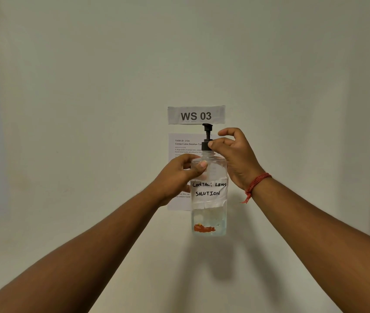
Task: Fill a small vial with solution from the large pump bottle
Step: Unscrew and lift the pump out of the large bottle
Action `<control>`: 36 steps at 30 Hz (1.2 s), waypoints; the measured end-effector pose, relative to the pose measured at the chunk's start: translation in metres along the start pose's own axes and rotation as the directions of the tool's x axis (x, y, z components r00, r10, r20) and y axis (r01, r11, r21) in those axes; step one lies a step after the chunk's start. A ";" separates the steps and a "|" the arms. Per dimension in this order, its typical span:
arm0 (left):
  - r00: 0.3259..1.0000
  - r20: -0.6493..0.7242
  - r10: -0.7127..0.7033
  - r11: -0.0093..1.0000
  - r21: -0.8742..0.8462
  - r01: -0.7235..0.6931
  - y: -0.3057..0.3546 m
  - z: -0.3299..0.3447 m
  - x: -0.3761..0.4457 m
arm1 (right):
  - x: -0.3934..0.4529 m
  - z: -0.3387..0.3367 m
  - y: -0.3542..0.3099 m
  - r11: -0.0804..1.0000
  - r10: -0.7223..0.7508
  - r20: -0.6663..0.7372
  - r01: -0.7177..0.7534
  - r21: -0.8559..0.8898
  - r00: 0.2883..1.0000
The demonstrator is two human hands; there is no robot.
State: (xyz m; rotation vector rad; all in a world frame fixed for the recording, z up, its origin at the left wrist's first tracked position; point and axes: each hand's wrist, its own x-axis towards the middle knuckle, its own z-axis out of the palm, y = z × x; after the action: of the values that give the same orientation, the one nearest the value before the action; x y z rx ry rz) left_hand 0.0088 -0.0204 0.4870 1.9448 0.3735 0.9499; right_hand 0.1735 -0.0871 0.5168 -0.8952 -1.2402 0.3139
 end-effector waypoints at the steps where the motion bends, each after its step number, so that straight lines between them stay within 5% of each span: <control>1: 1.000 0.000 0.002 1.000 0.000 -0.002 0.000 0.000 0.000 | 0.000 0.000 0.000 1.000 0.003 0.000 -0.003 0.005 1.000; 36: 1.000 -0.014 0.002 0.999 0.032 -0.001 -0.001 0.002 0.001 | 0.002 -0.001 0.005 0.999 0.004 -0.028 -0.003 0.034 1.000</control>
State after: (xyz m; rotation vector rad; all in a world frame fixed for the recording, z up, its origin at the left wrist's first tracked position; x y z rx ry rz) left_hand 0.0116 -0.0202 0.4860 1.9686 0.3979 0.9644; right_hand 0.1761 -0.0826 0.5142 -0.8695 -1.2046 0.3236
